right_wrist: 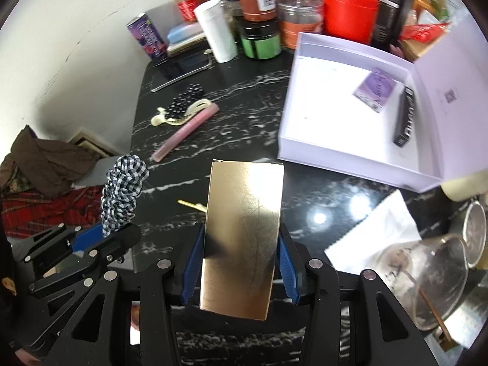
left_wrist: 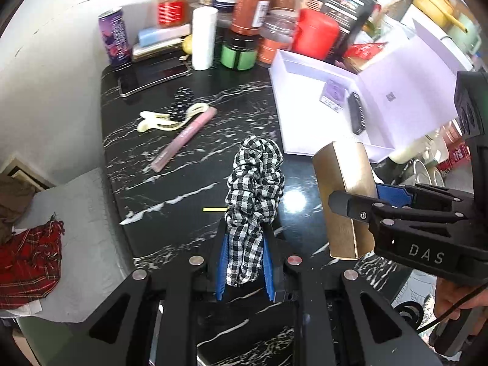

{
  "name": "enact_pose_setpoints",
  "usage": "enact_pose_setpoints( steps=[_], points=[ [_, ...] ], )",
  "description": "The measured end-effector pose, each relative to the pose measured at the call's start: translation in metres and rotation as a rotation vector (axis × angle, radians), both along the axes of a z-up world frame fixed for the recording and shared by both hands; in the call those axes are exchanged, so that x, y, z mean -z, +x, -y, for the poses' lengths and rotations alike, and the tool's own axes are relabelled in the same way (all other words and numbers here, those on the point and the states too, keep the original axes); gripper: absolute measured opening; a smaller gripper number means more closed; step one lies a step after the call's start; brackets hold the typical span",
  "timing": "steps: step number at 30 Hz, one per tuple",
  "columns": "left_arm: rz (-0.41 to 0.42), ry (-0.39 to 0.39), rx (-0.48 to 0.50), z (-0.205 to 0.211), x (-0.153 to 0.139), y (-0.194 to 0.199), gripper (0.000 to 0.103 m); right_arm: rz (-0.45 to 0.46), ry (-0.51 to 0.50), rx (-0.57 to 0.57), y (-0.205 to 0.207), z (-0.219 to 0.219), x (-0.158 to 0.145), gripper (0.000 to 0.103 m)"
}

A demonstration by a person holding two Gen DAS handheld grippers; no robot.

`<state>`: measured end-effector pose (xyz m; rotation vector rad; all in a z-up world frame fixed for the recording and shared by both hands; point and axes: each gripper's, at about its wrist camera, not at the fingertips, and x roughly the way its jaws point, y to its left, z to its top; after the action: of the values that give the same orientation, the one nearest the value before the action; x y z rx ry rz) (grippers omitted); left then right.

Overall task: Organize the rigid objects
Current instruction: 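Carry the gingham scrunchie and gold box toward the gift box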

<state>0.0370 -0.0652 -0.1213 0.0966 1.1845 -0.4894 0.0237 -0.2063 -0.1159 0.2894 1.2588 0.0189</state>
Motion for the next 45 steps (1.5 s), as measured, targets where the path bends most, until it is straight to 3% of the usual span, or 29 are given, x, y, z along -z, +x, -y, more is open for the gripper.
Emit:
enact_pose_setpoints(
  steps=[14,25,45],
  points=[
    [-0.006,-0.017,0.115,0.062,-0.004,0.005,0.020,-0.013,-0.009,0.110,-0.023,0.052,0.001,0.045],
    [0.001,-0.042,0.196,0.110,-0.011,0.020,0.020,0.011,-0.055,0.184,-0.016,0.095,-0.011,0.045],
    [0.132,-0.054,0.323,0.185,-0.042,0.070,0.020,0.095,-0.133,0.224,0.031,0.163,-0.041,0.045]
  ],
)
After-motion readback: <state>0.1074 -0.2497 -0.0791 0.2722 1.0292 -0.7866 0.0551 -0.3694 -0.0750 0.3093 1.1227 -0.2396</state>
